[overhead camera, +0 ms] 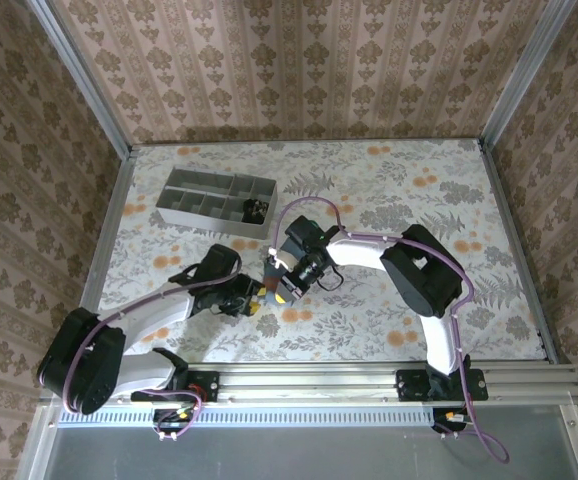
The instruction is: Roll the socks
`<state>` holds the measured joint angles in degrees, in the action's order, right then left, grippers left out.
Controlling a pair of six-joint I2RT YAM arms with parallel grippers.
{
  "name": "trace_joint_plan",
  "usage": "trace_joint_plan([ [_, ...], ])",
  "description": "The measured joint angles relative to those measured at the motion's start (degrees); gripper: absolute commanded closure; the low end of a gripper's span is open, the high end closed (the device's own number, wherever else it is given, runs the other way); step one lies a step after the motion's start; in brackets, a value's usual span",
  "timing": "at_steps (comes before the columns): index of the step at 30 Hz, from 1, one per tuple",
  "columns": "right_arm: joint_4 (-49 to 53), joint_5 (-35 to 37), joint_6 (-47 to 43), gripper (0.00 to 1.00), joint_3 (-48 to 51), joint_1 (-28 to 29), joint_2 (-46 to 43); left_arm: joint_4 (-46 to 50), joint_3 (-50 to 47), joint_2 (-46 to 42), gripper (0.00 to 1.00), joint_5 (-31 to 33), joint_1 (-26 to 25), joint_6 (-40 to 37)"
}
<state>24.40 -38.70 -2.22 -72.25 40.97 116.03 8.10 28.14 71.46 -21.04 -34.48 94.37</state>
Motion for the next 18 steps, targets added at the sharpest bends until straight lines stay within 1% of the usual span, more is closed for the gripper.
trace_joint_plan([
  [5, 0.7, -1.7, 1.1, 1.0, -0.5, -0.7, 0.7, -3.6, 0.0, 2.6, 0.62, 1.2, -0.1, 0.1],
  [12, 1.6, -3.6, 2.3, 1.0, -0.9, -1.5, 1.5, -5.8, 0.0, 5.9, 0.64, 1.6, -0.5, 0.1],
  [13, 1.6, -3.8, 2.3, 1.0, -1.0, -1.6, 1.6, -5.9, 0.0, 6.5, 0.66, 1.6, -0.5, 0.1],
  [15, 2.1, -4.2, 2.5, 1.0, -1.3, -1.8, 1.9, -5.1, 0.5, 7.5, 0.71, 1.3, -0.5, -0.1],
  [17, 2.5, -4.5, 2.5, 1.0, -1.7, -1.9, 2.2, -3.1, 1.8, 8.3, 0.8, 1.0, -0.5, -0.7],
  [18, 2.7, -4.6, 2.5, 1.0, -1.8, -1.9, 2.3, -2.1, 2.5, 9.0, 0.86, 0.7, -0.5, -0.9],
])
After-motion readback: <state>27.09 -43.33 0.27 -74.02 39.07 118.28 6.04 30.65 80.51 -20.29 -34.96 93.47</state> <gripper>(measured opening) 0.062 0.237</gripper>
